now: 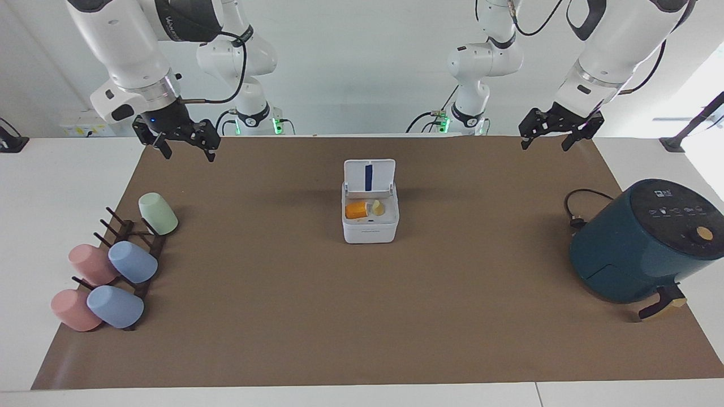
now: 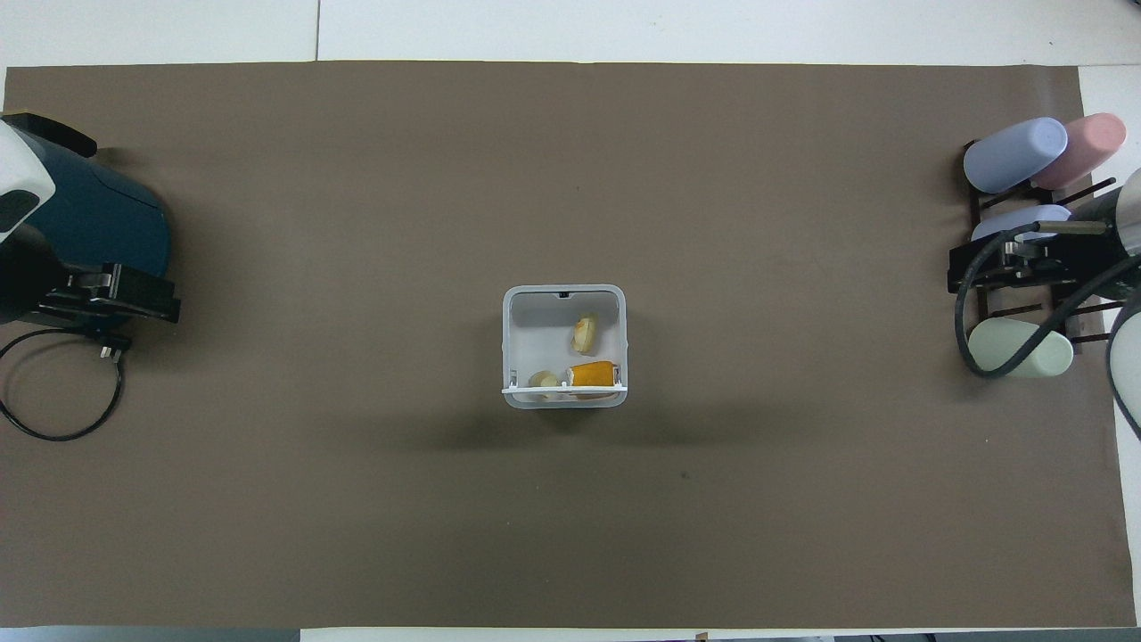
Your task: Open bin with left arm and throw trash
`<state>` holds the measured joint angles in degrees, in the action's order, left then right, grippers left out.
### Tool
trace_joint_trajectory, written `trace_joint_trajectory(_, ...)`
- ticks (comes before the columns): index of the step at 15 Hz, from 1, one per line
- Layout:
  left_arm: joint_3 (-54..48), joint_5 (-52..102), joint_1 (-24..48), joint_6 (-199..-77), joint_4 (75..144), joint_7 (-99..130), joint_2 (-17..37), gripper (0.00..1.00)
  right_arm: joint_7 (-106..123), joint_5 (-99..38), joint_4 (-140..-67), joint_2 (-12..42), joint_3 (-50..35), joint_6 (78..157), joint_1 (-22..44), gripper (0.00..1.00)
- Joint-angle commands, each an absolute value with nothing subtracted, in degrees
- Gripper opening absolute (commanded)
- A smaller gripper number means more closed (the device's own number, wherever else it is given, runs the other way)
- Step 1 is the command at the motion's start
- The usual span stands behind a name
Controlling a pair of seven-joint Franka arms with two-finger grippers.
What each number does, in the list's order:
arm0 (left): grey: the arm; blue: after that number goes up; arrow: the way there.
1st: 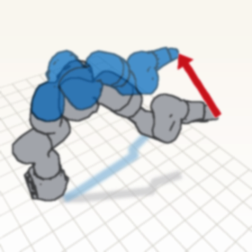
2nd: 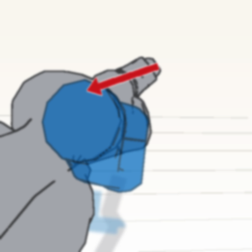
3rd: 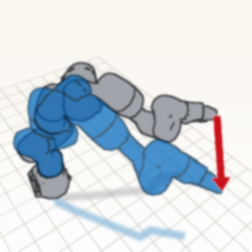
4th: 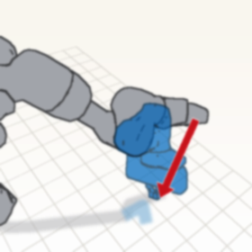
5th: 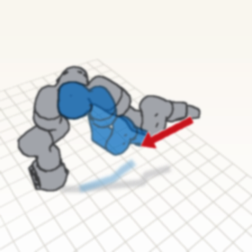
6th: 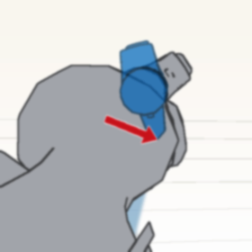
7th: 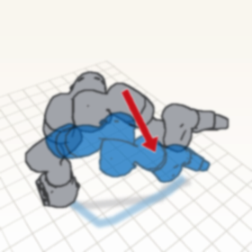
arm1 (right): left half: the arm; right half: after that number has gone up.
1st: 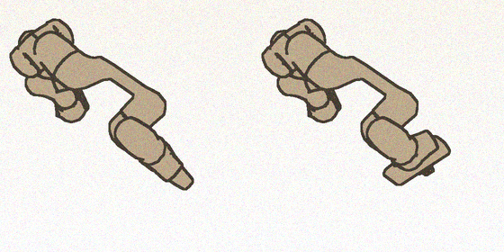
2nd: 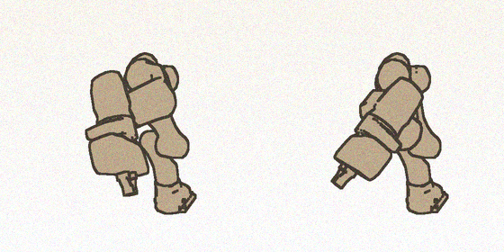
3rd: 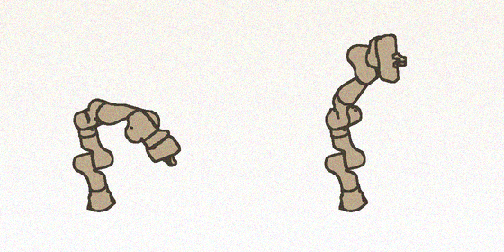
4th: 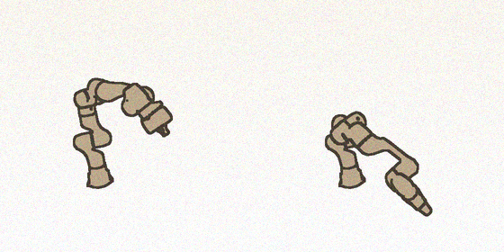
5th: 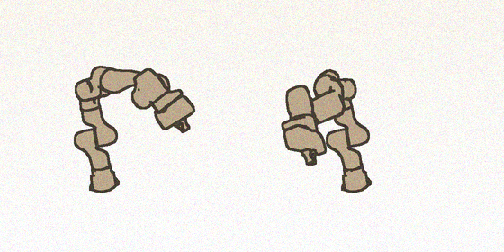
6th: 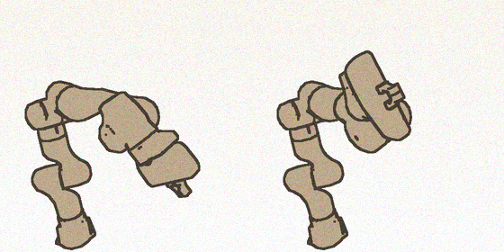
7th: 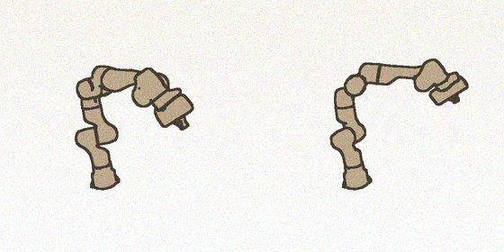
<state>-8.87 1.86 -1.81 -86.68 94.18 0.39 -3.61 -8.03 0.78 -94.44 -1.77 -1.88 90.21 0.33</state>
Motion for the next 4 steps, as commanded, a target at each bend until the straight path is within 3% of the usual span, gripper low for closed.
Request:
trace_joint_trajectory(1,-8.79,2.9,-2.2,-86.92,95.01,0.26,-4.66,1.0,-7.47,0.53,-93.87,-1.23,-2.29,89.82,-0.18,1.0)
trace_joint_trajectory(4,-8.79,2.9,-2.11,-86.92,95.01,0.26,-4.66,1.0,-7.47,0.44,-94.57,-1.58,-2.29,90.09,-0.18,1.0)
